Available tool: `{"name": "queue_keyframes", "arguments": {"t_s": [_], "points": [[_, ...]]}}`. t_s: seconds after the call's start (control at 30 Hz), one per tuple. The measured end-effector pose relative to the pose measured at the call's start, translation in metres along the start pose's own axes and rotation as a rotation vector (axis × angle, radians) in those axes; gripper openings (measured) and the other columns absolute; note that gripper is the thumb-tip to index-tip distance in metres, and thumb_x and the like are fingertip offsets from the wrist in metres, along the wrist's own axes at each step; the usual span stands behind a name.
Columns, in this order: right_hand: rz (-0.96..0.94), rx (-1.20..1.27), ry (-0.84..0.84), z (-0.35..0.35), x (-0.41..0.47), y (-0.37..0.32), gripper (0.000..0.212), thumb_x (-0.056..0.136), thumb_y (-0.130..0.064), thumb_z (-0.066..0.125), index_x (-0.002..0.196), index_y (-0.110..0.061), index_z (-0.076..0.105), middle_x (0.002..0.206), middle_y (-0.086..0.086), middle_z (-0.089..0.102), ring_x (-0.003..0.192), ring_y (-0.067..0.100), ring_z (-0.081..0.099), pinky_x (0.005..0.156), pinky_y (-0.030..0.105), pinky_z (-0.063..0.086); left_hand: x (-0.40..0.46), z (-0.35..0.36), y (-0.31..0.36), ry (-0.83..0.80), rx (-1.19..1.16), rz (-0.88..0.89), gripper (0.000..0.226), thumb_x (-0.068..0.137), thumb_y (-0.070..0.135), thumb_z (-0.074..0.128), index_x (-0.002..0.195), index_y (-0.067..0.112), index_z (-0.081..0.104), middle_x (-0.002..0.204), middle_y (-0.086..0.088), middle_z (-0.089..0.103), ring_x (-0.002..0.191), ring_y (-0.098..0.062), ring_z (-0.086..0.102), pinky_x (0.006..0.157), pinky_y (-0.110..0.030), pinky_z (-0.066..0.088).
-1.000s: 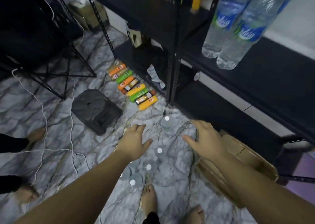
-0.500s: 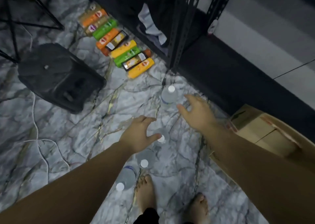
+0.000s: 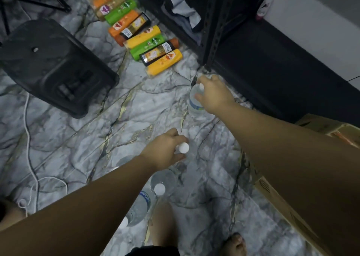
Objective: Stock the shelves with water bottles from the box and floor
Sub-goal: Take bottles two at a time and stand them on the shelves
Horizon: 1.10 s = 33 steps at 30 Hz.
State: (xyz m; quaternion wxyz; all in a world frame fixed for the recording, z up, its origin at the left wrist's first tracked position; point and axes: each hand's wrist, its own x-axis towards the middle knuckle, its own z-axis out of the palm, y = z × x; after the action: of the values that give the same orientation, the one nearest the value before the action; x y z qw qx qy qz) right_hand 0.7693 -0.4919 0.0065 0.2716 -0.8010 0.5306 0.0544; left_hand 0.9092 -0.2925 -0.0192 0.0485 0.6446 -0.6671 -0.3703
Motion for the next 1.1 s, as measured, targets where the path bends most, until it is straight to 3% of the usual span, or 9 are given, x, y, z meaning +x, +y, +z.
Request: {"name": "queue_keyframes", "arguments": {"t_s": [0.17, 0.3, 0.43, 0.53, 0.7, 0.83, 0.93, 1.1], "points": [[-0.016, -0.044, 0.045, 0.002, 0.004, 0.006, 0.034, 0.100, -0.024, 0.066, 0.129, -0.010, 0.055, 0.131, 0.015, 0.056, 0.115, 0.036, 0.059, 0.076, 0.037, 0.043, 0.001, -0.011, -0.008, 0.092, 0.031, 0.020, 0.032, 0.089, 0.033, 0.079, 0.115, 0.017, 0.067, 0.106, -0.001, 0.057, 0.081, -0.028, 0.066, 0.074, -0.042, 0.055], [0.081, 0.064, 0.039, 0.007, -0.015, 0.012, 0.043, 0.103, -0.023, 0.061, 0.136, 0.000, 0.048, 0.119, 0.021, 0.064, 0.101, 0.035, 0.065, 0.069, 0.035, 0.045, 0.000, -0.015, 0.001, 0.140, 0.084, -0.037, 0.030, 0.092, 0.037, 0.074, 0.111, 0.015, 0.064, 0.110, -0.004, 0.063, 0.096, -0.030, 0.066, 0.078, -0.041, 0.053], [0.181, 0.143, 0.067, -0.007, -0.045, 0.020, 0.043, 0.102, -0.029, 0.062, 0.132, 0.000, 0.051, 0.126, 0.022, 0.062, 0.106, 0.038, 0.063, 0.073, 0.037, 0.048, 0.000, -0.034, 0.020, 0.189, 0.104, -0.060, 0.029, 0.094, 0.037, 0.071, 0.105, 0.012, 0.063, 0.108, -0.008, 0.062, 0.093, -0.033, 0.064, 0.073, -0.041, 0.051], [0.177, 0.129, 0.087, -0.036, -0.070, 0.022, 0.040, 0.099, -0.033, 0.063, 0.124, -0.003, 0.055, 0.120, 0.020, 0.063, 0.098, 0.039, 0.063, 0.073, 0.038, 0.050, -0.003, -0.067, 0.037, 0.229, 0.104, -0.051, 0.028, 0.093, 0.041, 0.072, 0.100, 0.015, 0.064, 0.102, -0.004, 0.060, 0.086, -0.030, 0.061, 0.070, -0.040, 0.050], [0.136, 0.116, 0.102, -0.100, -0.133, 0.009, 0.029, 0.097, -0.033, 0.067, 0.105, -0.010, 0.052, 0.112, 0.016, 0.064, 0.086, 0.030, 0.055, 0.067, 0.035, 0.043, -0.031, -0.130, 0.081, 0.271, 0.132, -0.035, 0.028, 0.091, 0.044, 0.073, 0.094, 0.018, 0.066, 0.095, 0.000, 0.058, 0.082, -0.028, 0.062, 0.067, -0.040, 0.052], [0.149, 0.157, 0.171, -0.170, -0.193, -0.008, 0.027, 0.094, -0.034, 0.068, 0.095, -0.012, 0.052, 0.099, 0.009, 0.064, 0.083, 0.031, 0.062, 0.063, 0.039, 0.052, -0.061, -0.190, 0.145, 0.302, 0.160, -0.002, 0.029, 0.091, 0.042, 0.075, 0.097, 0.014, 0.068, 0.100, -0.005, 0.062, 0.083, -0.028, 0.061, 0.066, -0.040, 0.051], [0.158, 0.197, 0.251, -0.234, -0.237, -0.025, 0.023, 0.091, -0.030, 0.068, 0.090, -0.011, 0.054, 0.089, 0.006, 0.064, 0.077, 0.031, 0.063, 0.060, 0.039, 0.053, -0.083, -0.243, 0.202, 0.325, 0.211, 0.037, 0.028, 0.091, 0.043, 0.073, 0.092, 0.016, 0.064, 0.097, 0.000, 0.057, 0.082, -0.025, 0.058, 0.061, -0.033, 0.039], [0.147, 0.183, 0.358, -0.349, -0.306, -0.063, 0.019, 0.088, -0.029, 0.065, 0.091, -0.013, 0.056, 0.088, 0.002, 0.064, 0.077, 0.028, 0.063, 0.063, 0.042, 0.056, -0.123, -0.335, 0.289, 0.367, 0.241, 0.118, 0.027, 0.097, 0.042, 0.065, 0.081, 0.025, 0.050, 0.090, 0.002, 0.049, 0.081, -0.028, 0.058, 0.061, -0.036, 0.040]]}}
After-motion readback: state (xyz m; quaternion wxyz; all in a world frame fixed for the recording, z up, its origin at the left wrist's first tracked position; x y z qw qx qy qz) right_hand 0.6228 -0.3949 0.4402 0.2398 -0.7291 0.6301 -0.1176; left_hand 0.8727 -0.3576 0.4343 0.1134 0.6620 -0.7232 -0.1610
